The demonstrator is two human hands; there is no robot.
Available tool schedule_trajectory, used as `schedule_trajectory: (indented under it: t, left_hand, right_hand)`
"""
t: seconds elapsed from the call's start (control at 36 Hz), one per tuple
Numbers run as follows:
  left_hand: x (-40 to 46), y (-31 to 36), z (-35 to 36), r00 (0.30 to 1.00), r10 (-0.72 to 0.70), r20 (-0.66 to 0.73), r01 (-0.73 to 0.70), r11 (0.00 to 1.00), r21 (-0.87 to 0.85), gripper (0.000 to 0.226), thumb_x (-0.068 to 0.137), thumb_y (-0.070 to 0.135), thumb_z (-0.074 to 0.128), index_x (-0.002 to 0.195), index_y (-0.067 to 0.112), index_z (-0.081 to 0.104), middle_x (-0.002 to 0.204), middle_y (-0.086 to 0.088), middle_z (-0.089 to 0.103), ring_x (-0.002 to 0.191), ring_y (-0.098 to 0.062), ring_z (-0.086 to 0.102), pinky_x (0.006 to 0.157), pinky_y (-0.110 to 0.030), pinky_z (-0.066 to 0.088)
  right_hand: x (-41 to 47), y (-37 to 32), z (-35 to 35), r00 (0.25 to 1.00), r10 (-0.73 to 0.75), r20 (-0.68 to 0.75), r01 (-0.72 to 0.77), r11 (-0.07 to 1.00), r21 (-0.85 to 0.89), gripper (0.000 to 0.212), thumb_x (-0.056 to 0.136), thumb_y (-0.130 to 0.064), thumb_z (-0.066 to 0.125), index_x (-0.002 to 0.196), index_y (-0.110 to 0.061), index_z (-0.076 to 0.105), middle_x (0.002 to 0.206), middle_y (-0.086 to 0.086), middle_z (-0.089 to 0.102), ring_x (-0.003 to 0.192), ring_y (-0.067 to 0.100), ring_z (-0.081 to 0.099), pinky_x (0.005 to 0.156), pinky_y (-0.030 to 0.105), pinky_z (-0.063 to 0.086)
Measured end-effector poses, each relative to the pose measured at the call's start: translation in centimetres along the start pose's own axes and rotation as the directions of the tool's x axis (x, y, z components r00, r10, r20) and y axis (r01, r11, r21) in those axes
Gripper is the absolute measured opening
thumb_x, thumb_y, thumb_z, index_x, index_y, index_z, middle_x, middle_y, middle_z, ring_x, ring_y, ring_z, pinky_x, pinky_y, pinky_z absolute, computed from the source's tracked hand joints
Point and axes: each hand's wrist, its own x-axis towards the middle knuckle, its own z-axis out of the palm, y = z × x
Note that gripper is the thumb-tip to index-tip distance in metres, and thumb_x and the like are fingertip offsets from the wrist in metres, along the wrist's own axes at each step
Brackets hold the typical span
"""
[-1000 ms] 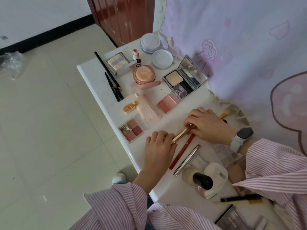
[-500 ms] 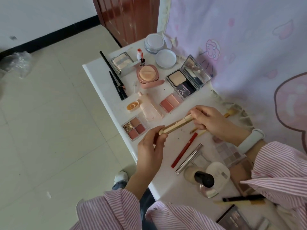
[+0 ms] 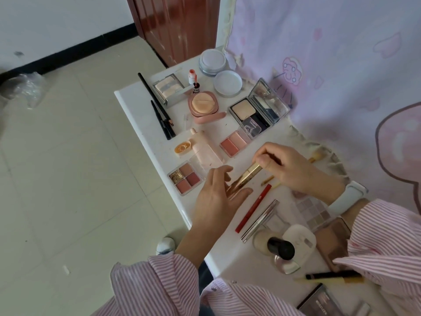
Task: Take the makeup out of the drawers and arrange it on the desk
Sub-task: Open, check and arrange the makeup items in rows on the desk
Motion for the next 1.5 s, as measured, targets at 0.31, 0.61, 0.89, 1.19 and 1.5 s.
schedule_trajectory:
  t: [0.31,0.61,0.89,1.19,1.5]
  left_hand:
    - [0.7,-0.7,1.3,0.991,0.134,-0.018,-0.133,0.991,0.032,0.035,0.087,0.037,0.045,0.095,0.011,0.067,0.086,0.001,0.064,0.068,-0.003,0.052,0.061,-0.009,0.041]
    - [1.5,-0.3,1.6,0.984,0.176,-0.039,-0.174,0.983,0.053,0.039,0.088,0.031,0.040,0.097,0.002,0.065,0.081,-0.008,0.065,0.061,-0.015,0.057,0.055,-0.021,0.044]
    - [2.3,0.2,2.1,0.980,0.194,-0.035,-0.193,0.981,0.038,0.039,0.088,0.033,0.039,0.099,0.004,0.062,0.087,-0.007,0.062,0.064,-0.018,0.058,0.055,-0.027,0.050]
    - [2.6,0.1,2.2,0.975,0.210,-0.076,-0.202,0.975,0.094,0.037,0.088,0.033,0.042,0.099,0.006,0.064,0.087,-0.004,0.063,0.064,-0.015,0.059,0.052,-0.029,0.052]
    - [2.9,0.1,2.3,0.975,0.213,-0.067,-0.205,0.972,0.116,0.036,0.089,0.034,0.043,0.099,0.007,0.064,0.089,-0.004,0.064,0.066,-0.015,0.059,0.053,-0.031,0.053]
  right_hand:
    - [0.0,0.4,-0.2,0.997,0.004,0.071,-0.003,1.000,-0.021,0.022,0.090,-0.036,0.046,0.089,-0.016,0.056,0.069,0.008,0.051,0.057,0.006,0.040,0.056,0.018,0.034]
    - [0.1,-0.1,-0.7,0.986,-0.164,0.008,0.164,0.979,-0.119,0.009,0.091,-0.012,0.052,0.097,-0.015,0.057,0.084,-0.012,0.055,0.064,0.007,0.048,0.058,0.015,0.040]
    - [0.0,0.1,-0.9,0.991,-0.123,-0.050,0.114,0.982,-0.153,0.007,0.088,-0.011,0.052,0.087,-0.008,0.059,0.067,-0.006,0.050,0.057,0.010,0.041,0.054,0.019,0.036]
    - [0.4,0.1,-1.5,0.994,-0.074,-0.075,0.060,0.983,-0.176,0.011,0.093,-0.019,0.049,0.090,-0.015,0.058,0.063,-0.001,0.049,0.049,0.008,0.037,0.049,0.018,0.033]
    - [0.6,0.6,-1.2,0.989,-0.023,-0.144,-0.005,0.982,-0.188,0.022,0.094,-0.029,0.046,0.076,-0.022,0.055,0.055,-0.004,0.046,0.047,0.006,0.037,0.050,0.021,0.032]
